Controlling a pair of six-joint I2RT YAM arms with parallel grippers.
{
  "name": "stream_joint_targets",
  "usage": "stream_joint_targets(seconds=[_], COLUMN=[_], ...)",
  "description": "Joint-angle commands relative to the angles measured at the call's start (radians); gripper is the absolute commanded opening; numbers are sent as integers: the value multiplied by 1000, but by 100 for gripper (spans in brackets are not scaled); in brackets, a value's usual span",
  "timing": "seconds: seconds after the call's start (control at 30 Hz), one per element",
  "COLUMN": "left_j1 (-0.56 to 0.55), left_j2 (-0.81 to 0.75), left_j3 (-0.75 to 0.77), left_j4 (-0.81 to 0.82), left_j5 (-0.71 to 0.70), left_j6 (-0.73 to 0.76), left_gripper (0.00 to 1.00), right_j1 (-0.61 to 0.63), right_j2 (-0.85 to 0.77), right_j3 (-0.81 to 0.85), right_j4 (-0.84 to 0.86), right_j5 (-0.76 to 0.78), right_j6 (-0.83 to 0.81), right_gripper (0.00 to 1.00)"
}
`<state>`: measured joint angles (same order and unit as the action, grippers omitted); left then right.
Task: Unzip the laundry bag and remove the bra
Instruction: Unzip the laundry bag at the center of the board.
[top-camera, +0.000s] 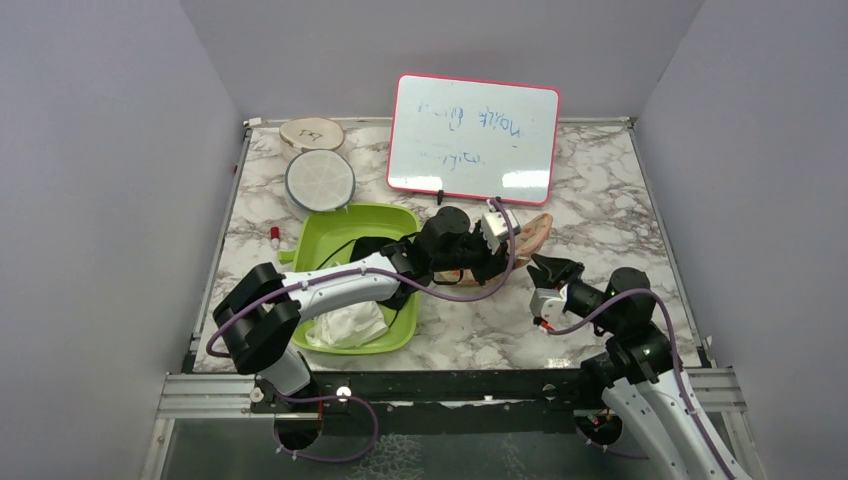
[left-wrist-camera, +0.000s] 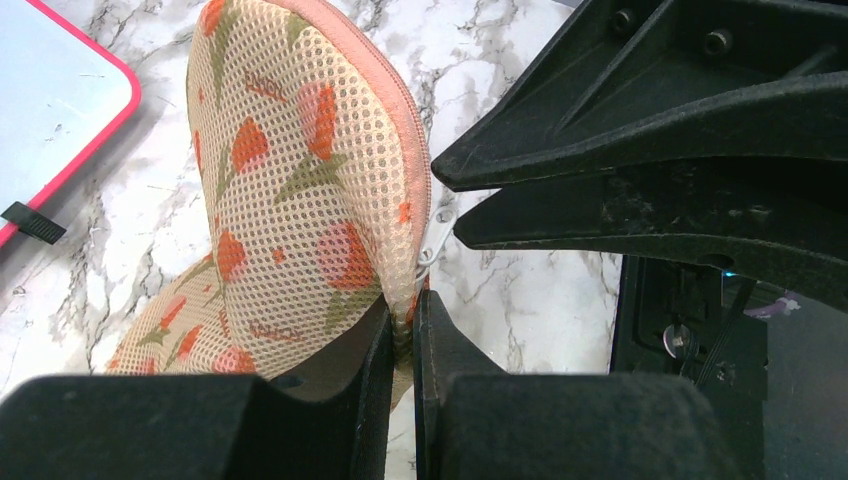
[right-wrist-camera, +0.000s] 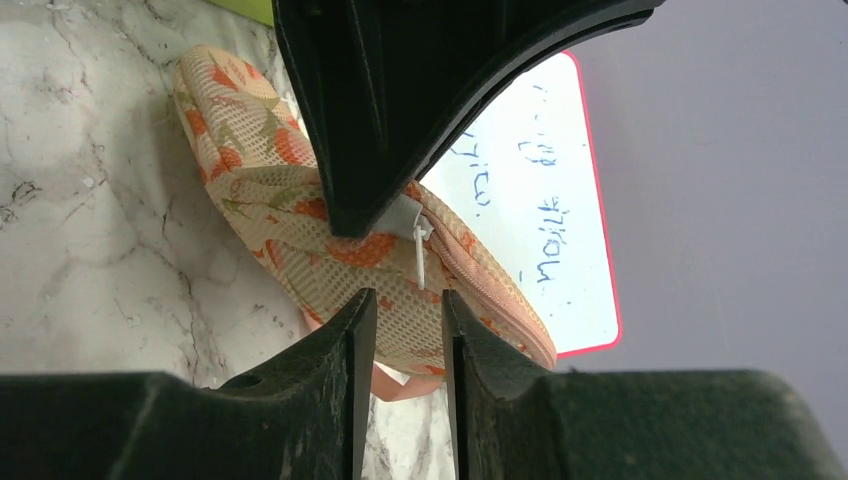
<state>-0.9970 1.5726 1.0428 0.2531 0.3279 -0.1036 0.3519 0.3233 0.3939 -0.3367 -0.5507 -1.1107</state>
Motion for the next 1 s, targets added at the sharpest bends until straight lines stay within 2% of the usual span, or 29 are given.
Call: stream_joint_targets(seconds=[0.0, 0.97], left_j1=[-5, -40], left_j2=[-37, 10], left_j3=[-6, 8], left_j4=[49, 46], left_j5=[10, 63], left_j6=[13, -1], left_gripper=[0, 0], right_j1=[-1, -1], right_j2=[-2, -10], right_j3=[0, -55], right_j4=[21, 123], right_j5=[-22, -75], right_j6=[8, 43], right_gripper=[28, 17])
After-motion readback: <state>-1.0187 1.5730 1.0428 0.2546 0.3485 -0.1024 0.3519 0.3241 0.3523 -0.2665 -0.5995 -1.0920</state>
